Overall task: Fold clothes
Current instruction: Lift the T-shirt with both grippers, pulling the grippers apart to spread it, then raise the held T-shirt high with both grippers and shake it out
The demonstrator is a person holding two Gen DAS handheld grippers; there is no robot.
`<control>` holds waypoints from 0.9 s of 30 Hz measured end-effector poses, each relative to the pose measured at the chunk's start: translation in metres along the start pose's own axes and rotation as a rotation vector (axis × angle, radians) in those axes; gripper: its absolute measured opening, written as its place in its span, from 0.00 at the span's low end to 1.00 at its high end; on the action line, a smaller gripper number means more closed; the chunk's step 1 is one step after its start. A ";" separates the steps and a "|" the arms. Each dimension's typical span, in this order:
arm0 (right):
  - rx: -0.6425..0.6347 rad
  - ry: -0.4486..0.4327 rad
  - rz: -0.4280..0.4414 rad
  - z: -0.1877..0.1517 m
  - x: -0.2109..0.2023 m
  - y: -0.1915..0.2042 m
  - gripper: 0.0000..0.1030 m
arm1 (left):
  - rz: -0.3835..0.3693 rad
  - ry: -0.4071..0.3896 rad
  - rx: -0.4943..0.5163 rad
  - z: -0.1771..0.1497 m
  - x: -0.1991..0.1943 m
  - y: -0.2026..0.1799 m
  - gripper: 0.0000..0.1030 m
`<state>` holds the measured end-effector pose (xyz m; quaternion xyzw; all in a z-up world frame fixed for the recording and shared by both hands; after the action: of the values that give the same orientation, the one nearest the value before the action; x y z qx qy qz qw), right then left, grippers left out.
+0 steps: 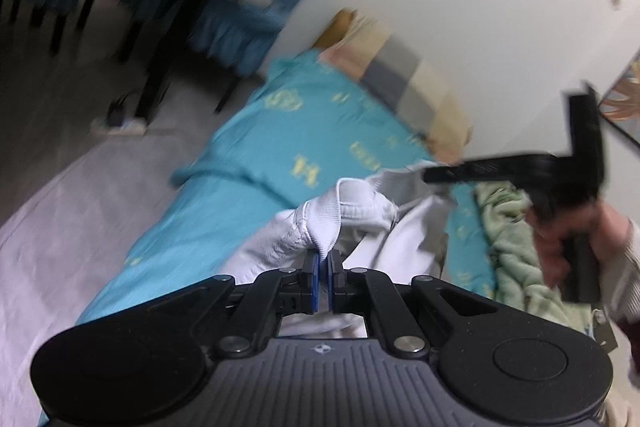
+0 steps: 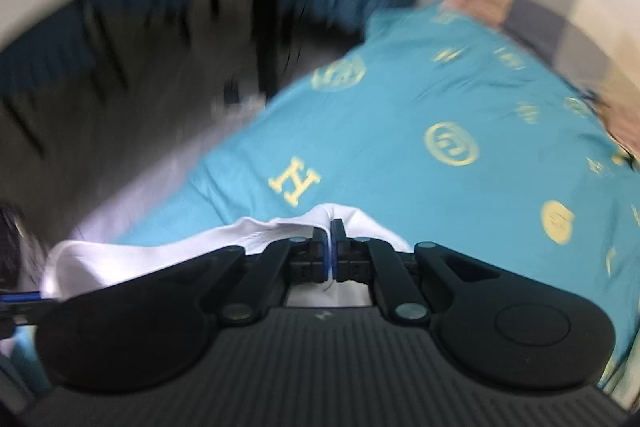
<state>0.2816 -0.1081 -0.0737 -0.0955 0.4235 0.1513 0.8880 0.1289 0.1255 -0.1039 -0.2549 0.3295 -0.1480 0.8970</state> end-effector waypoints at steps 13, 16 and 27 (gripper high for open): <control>0.354 -0.395 0.072 -0.120 -0.150 -0.010 0.04 | 0.095 0.013 0.107 -0.009 -0.003 -0.040 0.49; 0.364 -0.458 0.069 -0.131 -0.159 -0.006 0.04 | 0.156 0.043 0.034 -0.009 0.005 -0.028 0.49; 0.468 -0.450 -0.118 -0.160 -0.131 -0.047 0.04 | 0.222 0.065 0.014 -0.012 0.019 -0.024 0.09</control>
<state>0.1043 -0.2247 -0.0695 0.1225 0.2337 0.0154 0.9644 0.1329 0.0933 -0.1084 -0.2057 0.3833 -0.0583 0.8985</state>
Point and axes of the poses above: each gripper's, at about its wrist camera, not at the fingertips, and x roughly the way its jaws point, y to its left, z to its top, the point moved 6 cm from there along x, roughly the way its jaws point, and after that the axes turned 2 degrees about x, right-handed, at the moved point
